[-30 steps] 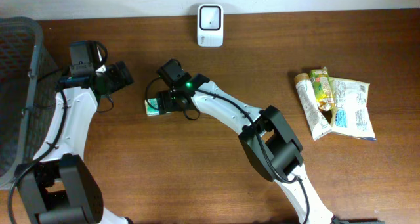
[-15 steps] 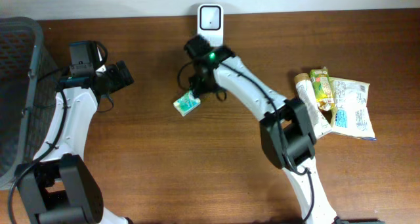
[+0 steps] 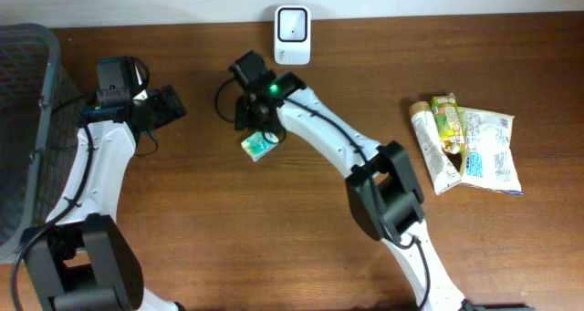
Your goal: Scan the item barcode
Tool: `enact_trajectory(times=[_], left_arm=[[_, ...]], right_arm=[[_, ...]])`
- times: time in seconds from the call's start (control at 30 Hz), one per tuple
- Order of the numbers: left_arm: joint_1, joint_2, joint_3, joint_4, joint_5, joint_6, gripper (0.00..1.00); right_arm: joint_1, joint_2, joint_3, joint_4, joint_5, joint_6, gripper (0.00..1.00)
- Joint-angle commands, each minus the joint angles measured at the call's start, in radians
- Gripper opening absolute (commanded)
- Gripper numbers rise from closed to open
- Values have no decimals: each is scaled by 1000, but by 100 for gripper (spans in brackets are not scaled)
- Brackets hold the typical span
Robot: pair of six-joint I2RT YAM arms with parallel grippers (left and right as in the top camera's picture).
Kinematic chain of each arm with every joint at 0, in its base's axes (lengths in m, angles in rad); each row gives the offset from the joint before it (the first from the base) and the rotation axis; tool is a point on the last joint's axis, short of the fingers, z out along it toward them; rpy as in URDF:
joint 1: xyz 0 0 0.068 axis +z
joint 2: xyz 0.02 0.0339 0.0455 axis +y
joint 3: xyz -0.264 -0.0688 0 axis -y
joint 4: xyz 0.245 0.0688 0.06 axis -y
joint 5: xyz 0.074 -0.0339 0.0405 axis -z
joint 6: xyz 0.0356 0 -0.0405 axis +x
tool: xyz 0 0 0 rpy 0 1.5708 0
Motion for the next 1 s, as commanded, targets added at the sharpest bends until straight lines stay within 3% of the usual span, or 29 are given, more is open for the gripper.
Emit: enact_trajectory(times=[0.0,0.07,0.17,0.23,0.5,0.53,0.6,0.7,0.8,0.97], left_arm=[[0,-16,16,2,-7,12,99],[0,-16,16,2,-7,12,99],[0,-16,16,2,-7,12,99],[0,-16,16,2,-7,12,99],[0,-16,16,2,-7,12,99],[0,-16,16,2,-7,12,99],[0,-16,16,2,-7,12,99],[0,-16,16,2,-7,12,99],[0,-16,16,2,-7,12,99],[0,-16,16,2,-7,12,99]], right_arm=[[4,58,-6,-47,100,299,59],[5,61,-6,-83,116,320,67],[4,61,-6,-130,121,314,68],[4,61,-5,-140,137,205,68],[3,61,-3,-118,136,-896,71],[3,61,-3,-119,136,-1016,74],[3,61,-3,-117,136,-1117,76],[3,50,-3,-121,132,-1101,88],[0,-21,43,-127,133,-924,97],[-65,-161,222,-274,134,-547,99]])
